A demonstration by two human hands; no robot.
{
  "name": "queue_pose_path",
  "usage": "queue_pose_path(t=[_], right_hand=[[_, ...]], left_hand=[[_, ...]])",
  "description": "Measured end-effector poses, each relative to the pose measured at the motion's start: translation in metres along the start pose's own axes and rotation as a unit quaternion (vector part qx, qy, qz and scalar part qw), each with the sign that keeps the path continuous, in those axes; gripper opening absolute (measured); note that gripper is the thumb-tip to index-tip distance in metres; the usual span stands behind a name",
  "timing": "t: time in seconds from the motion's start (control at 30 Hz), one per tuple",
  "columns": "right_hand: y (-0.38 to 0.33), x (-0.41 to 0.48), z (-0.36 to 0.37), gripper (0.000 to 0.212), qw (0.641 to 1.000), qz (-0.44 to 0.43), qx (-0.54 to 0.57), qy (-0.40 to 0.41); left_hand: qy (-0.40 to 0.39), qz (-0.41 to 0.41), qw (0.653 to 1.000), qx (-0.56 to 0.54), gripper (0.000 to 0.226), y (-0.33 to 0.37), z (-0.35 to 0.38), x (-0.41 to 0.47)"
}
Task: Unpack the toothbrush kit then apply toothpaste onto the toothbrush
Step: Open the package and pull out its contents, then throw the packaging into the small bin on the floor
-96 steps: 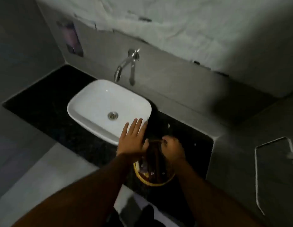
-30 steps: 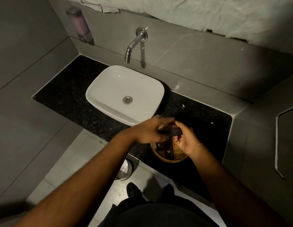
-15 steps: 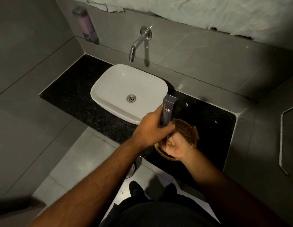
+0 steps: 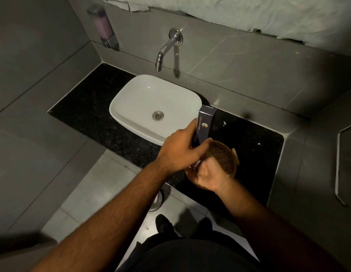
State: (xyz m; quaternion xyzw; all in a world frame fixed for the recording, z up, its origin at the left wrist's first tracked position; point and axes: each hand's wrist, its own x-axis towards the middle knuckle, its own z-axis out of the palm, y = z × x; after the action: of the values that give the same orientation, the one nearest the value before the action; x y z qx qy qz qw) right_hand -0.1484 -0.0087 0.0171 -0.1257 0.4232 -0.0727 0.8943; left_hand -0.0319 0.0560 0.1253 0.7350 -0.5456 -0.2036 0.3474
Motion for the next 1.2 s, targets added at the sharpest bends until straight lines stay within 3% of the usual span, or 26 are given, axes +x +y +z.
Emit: queue_pose_path(t=[0.27, 0.4, 0.53, 0.6, 0.73, 0.9, 1.1, 1.2], right_hand=[[0.005, -0.001, 0.001, 0.040, 0.999, 0.029, -0.029, -0.003], [0.008, -0.001, -0.001, 0.043, 0.998, 0.030, -0.059, -0.025], [0.007, 0.002, -0.007, 0.048, 0.989, 0.042, -0.125, -0.071], [0.009, 0.008, -0.012, 0.052, 0.983, 0.060, -0.167, -0.040], [0.015, 0.019, -0.033, 0.058, 0.963, 0.118, -0.240, 0.041], [0.020, 0.028, -0.056, 0.057, 0.954, 0.170, -0.232, 0.080], [0.026, 0.033, -0.056, 0.060, 0.960, 0.161, -0.193, 0.120], [0.037, 0.030, -0.055, 0.062, 0.960, 0.144, -0.201, 0.131]], left_hand=[[0.056, -0.023, 0.996, 0.057, 0.050, 0.001, -0.001, 0.011], [0.029, -0.051, 0.998, -0.008, 0.047, -0.004, 0.002, 0.014], [0.060, -0.082, 0.994, -0.032, 0.048, -0.006, -0.003, 0.017], [0.088, -0.086, 0.989, -0.088, 0.044, -0.006, -0.011, 0.018], [0.201, -0.129, 0.944, -0.228, 0.021, -0.017, -0.036, 0.019], [0.262, -0.267, 0.880, -0.292, 0.034, -0.098, -0.061, -0.033], [0.272, -0.452, 0.827, -0.193, 0.043, -0.226, -0.019, -0.156], [0.255, -0.501, 0.811, -0.162, 0.043, -0.274, 0.002, -0.177]])
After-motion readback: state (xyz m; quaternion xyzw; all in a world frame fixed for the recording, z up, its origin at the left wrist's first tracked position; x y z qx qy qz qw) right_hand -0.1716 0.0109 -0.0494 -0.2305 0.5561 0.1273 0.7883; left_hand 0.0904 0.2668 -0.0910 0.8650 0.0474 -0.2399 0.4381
